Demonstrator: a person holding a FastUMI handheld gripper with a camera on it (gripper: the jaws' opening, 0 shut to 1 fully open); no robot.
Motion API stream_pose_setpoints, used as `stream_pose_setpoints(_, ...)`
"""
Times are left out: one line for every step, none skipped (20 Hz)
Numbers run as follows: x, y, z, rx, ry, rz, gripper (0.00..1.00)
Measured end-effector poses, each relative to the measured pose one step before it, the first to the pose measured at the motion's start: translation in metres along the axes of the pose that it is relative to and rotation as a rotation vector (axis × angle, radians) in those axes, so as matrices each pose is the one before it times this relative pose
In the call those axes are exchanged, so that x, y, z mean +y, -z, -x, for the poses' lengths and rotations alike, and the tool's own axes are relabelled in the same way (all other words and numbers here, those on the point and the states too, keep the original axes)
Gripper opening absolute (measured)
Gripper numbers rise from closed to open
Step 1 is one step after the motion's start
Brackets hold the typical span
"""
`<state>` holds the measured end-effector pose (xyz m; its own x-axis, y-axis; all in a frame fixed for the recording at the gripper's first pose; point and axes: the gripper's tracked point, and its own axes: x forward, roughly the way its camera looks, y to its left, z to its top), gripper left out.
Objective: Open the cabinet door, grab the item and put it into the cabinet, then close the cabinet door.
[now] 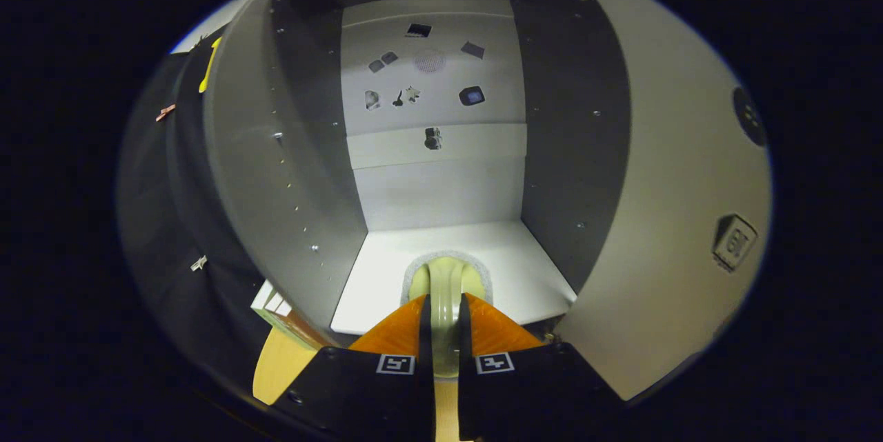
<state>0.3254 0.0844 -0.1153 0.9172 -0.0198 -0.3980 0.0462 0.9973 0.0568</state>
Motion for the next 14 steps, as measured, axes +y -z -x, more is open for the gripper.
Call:
stream_pose_setpoints(0.00122,-0.00066,-0.01379,0.01222,0.00353,0.00034,0.17)
stream_pose_setpoints(0.00036,0.00077,-0.01416,0.01171,0.00680,0.00495,0.17)
stream_pose_setpoints(0.00072,0.00090,-0.01490,0.01029,0.00725,-0.00531,0.17)
stream_pose_setpoints(0.00186,0.00089,-0.01317,0.00714,0.00047,-0.00640,0.17)
stream_pose_setpoints(-0.00114,0.00257,-0.01514,0.00411,0.00916,0.00333,0.17)
stream_pose_setpoints(-0.00008,0.00090,-0.01035,-0.00129,0.00507,0.00186,0.17)
stream_pose_setpoints(0.00231,-0.00041,-0.01012,-0.00526,-0.00339,0.00429,0.17)
stream_pose_setpoints(-0.00008,0.00005,-0.00744,0.00066,0.00606,0.00608,0.17)
stream_pose_setpoints(-0.00080,-0.00032,-0.00855,-0.00081,0.00382,-0.00072,0.17)
stream_pose_setpoints(-0.00062,-0.00027,-0.00651,0.00279,0.00413,-0.00573,0.17)
stream_pose_setpoints(-0.00129,-0.00041,-0.00512,0.00286,0.00883,-0.00704,0.17)
stream_pose_setpoints(-0.00096,0.00176,-0.00925,0.00552,0.00231,-0.00278,0.19)
stream_pose_setpoints(-0.00024,-0.00070,-0.00423,-0.00044,0.00525,0.00105,0.19)
stream_pose_setpoints(-0.00008,0.00083,-0.00555,0.00394,0.00114,0.00199,0.19)
